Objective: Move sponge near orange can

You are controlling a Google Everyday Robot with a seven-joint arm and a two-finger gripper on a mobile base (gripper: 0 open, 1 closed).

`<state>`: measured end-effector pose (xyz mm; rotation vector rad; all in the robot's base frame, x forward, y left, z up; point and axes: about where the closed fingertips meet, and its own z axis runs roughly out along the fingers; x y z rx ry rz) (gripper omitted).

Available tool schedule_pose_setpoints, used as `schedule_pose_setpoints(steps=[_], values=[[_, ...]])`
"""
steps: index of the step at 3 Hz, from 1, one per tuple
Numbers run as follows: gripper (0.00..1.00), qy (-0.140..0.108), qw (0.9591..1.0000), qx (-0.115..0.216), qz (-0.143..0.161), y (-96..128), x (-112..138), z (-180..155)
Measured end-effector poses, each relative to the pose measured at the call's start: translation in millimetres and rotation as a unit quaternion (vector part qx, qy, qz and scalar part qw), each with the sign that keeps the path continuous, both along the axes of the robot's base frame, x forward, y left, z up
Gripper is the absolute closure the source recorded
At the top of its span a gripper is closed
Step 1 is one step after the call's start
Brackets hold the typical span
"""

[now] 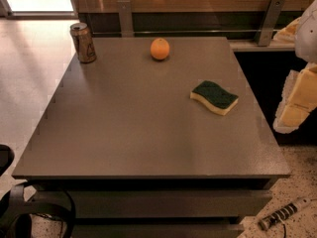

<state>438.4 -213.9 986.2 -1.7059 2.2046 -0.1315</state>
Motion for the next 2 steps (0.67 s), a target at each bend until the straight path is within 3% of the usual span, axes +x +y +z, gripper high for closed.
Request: schedule_pose_setpoints(steps=[1, 2], values=[[0.00, 0.000, 1.0000, 0.000, 0.000, 0.0, 0.0, 0.0], [0.00, -0.019, 0.9983, 0.046, -0.031, -13.2, 23.6, -20.2]])
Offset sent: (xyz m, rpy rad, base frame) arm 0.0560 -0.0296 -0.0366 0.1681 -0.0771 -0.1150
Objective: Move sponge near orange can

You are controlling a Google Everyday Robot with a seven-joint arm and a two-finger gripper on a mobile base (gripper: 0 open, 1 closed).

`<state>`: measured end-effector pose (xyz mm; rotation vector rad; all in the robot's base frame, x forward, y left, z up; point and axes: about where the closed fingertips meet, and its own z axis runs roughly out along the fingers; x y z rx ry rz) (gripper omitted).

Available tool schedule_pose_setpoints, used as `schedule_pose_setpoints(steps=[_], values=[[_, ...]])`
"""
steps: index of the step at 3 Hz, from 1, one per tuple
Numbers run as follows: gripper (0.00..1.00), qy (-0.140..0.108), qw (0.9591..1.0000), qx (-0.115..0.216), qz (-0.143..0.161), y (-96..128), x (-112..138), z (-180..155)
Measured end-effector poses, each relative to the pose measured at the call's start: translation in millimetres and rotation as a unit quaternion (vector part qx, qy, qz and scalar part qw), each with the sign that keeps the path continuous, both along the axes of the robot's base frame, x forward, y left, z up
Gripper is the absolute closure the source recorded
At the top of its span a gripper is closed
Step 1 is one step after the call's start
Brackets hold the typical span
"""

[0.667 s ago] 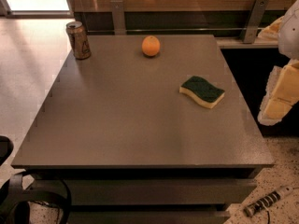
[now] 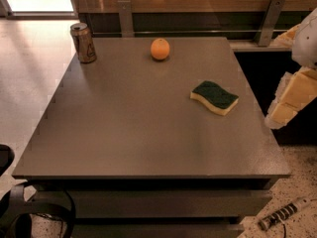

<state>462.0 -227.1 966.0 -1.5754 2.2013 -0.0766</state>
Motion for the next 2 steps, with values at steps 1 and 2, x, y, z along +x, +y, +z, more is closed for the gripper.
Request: schedule_pose_setpoints(steps=[1, 2], values=[[0.00, -0.040, 0.9970, 0.058, -0.035, -9.6, 23.9, -13.3], [0.00, -0.067, 0.9876, 0.131, -0.054, -11.3, 46.3, -41.8]])
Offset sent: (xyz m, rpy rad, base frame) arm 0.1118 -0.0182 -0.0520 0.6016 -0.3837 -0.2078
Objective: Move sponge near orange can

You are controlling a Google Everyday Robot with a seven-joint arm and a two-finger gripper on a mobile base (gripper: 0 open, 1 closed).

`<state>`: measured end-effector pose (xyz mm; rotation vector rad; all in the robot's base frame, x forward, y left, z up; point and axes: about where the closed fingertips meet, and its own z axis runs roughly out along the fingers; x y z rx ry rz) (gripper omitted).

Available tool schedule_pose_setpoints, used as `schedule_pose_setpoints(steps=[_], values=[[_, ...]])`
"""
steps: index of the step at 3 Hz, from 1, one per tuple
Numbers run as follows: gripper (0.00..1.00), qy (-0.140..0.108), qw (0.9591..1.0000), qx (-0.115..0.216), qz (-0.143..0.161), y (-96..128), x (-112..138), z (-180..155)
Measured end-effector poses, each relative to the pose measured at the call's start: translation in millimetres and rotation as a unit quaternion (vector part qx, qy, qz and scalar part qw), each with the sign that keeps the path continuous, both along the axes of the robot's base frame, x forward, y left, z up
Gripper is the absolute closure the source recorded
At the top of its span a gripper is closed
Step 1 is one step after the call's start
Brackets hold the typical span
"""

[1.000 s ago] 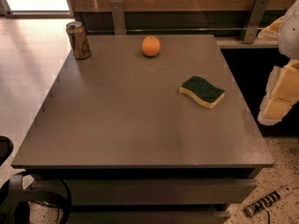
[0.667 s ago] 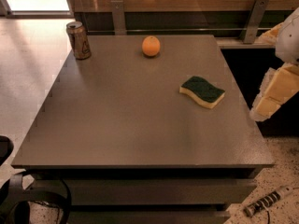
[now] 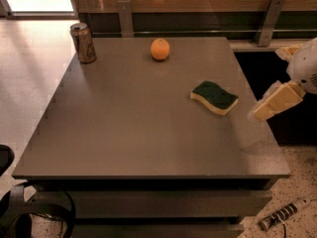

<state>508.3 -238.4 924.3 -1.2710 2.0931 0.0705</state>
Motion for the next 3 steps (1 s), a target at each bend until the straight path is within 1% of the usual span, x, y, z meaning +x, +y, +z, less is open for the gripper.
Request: schedule_pose_setpoints(steps=[1, 2, 3], values=[[0.00, -0.053, 0.9940, 0.095, -0.013, 7.3, 32.4, -13.7], [0.00, -0.095, 0.9804, 0.172, -0.016, 15.6, 57.8, -19.9], [0.00, -0.100, 0.9767, 0.190, -0.012, 23.5, 62.3, -20.1]])
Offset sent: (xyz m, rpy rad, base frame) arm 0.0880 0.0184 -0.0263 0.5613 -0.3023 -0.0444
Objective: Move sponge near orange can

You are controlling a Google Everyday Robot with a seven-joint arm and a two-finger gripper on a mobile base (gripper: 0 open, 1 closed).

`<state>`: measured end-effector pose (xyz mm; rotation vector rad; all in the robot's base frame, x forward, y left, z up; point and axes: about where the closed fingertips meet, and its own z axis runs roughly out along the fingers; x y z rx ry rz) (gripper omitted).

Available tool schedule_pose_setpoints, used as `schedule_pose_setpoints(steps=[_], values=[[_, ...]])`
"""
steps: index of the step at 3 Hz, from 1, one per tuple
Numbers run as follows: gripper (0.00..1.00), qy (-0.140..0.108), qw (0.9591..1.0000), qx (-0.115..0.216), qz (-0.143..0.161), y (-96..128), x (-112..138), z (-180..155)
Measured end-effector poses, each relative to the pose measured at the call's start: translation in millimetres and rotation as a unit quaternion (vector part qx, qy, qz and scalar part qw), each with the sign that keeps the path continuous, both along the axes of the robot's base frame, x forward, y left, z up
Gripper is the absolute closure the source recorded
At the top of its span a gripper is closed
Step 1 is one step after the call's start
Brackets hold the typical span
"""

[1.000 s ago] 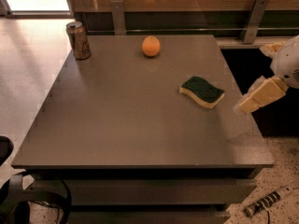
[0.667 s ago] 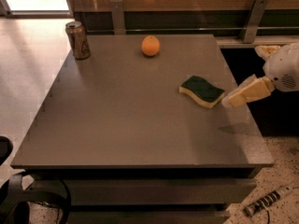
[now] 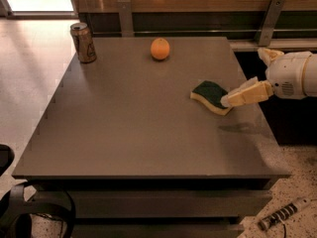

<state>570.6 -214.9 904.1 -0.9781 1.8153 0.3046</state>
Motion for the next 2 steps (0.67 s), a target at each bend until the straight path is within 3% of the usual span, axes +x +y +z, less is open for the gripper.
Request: schedule_pose_setpoints(steps=[1, 2], values=[[0.00, 0.001, 1.0000, -0.002, 0.000, -0.6, -0.6, 0.1], [0.00, 0.017, 0.9996, 0.023, 0.008, 7.7, 9.9, -18.8]])
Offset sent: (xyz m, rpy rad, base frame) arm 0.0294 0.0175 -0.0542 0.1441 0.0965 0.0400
